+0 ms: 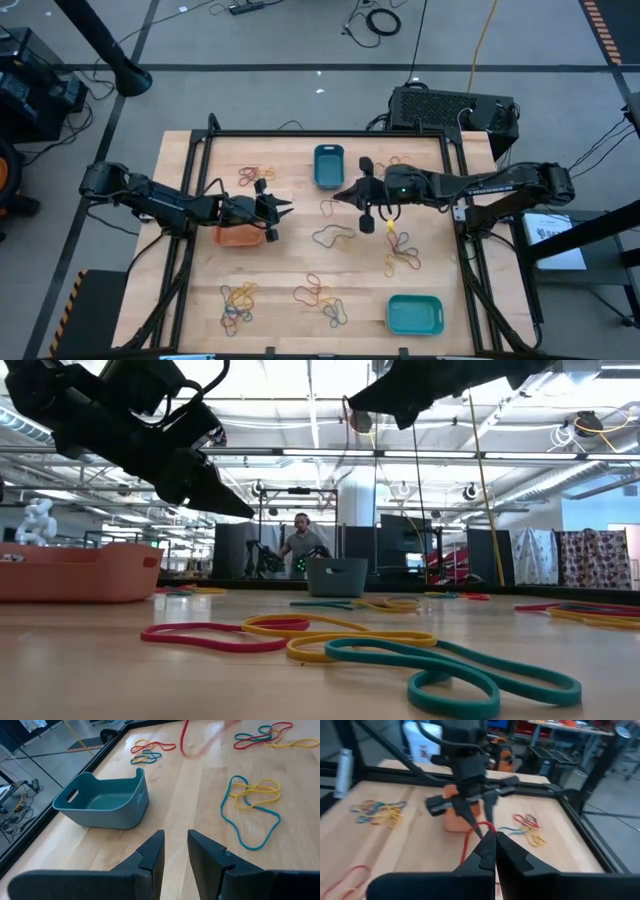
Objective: Sort rubber bands into baskets
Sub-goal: Put the center red rubber band into the blue bin, then put the top right red rubber band into the blue bin
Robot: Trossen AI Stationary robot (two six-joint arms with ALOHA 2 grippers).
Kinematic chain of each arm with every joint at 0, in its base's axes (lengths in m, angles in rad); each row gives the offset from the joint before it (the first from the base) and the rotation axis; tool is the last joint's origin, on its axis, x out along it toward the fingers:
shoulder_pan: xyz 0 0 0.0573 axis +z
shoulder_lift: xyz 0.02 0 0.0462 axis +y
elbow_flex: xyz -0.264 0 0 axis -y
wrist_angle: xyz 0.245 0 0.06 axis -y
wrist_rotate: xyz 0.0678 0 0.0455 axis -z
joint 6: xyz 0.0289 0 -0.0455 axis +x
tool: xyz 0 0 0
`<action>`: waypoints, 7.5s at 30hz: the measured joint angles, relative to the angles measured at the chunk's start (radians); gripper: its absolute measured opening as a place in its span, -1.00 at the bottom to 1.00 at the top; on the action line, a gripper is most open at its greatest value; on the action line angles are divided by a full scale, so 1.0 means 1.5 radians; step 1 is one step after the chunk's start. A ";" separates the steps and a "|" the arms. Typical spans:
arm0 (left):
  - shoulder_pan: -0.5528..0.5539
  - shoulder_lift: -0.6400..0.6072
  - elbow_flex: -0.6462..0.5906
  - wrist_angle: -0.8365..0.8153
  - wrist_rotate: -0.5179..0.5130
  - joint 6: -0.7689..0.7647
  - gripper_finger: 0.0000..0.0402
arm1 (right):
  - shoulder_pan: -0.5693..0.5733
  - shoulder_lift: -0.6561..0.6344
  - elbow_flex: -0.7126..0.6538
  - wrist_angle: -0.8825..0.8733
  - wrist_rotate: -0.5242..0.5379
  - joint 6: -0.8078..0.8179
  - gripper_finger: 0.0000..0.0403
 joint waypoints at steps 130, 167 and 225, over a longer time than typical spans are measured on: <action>0.012 0.128 0.000 0.169 -0.029 -0.049 -0.54 | -0.179 -0.005 -0.184 -0.343 0.246 0.253 -0.31; 0.157 0.127 -0.014 0.174 0.057 0.010 -0.54 | -0.264 -0.018 -0.314 -0.071 0.311 0.406 -0.31; 0.157 -0.035 -0.014 -0.051 0.054 -0.021 -0.54 | -0.226 0.004 -0.288 0.446 0.136 0.209 -1.00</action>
